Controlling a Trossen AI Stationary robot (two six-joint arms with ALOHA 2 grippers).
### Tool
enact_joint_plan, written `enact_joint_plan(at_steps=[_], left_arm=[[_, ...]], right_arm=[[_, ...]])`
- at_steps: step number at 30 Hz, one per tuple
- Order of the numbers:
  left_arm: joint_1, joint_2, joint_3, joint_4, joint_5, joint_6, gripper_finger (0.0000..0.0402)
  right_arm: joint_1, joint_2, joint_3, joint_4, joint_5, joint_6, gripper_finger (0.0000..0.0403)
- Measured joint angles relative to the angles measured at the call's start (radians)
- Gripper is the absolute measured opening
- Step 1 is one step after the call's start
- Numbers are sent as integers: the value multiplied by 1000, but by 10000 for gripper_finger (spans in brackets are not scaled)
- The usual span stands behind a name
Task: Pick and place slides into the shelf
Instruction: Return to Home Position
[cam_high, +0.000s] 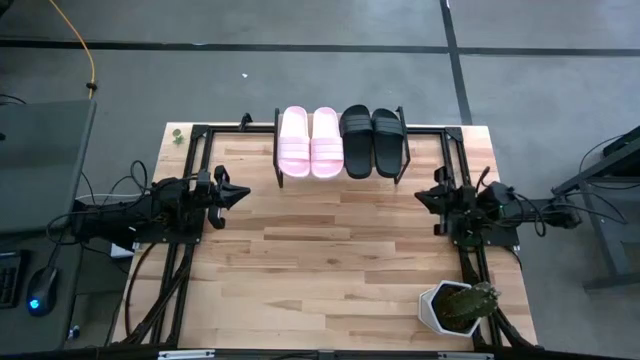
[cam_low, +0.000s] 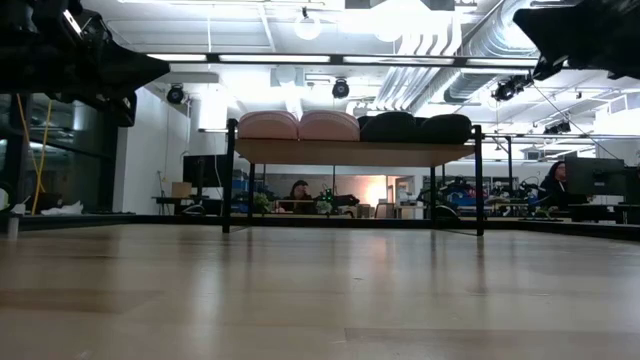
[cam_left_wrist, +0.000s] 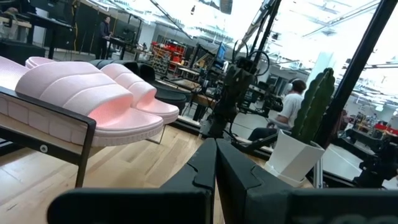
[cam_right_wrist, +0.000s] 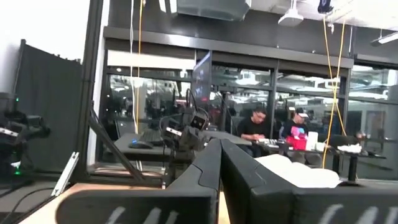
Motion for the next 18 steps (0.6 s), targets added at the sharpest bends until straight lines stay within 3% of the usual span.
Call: enact_joint_plan(at_steps=[18], left_arm=[[0,0,0,-47,0,17,1]], right_arm=[[0,-1,0,-55,-7,15,0]])
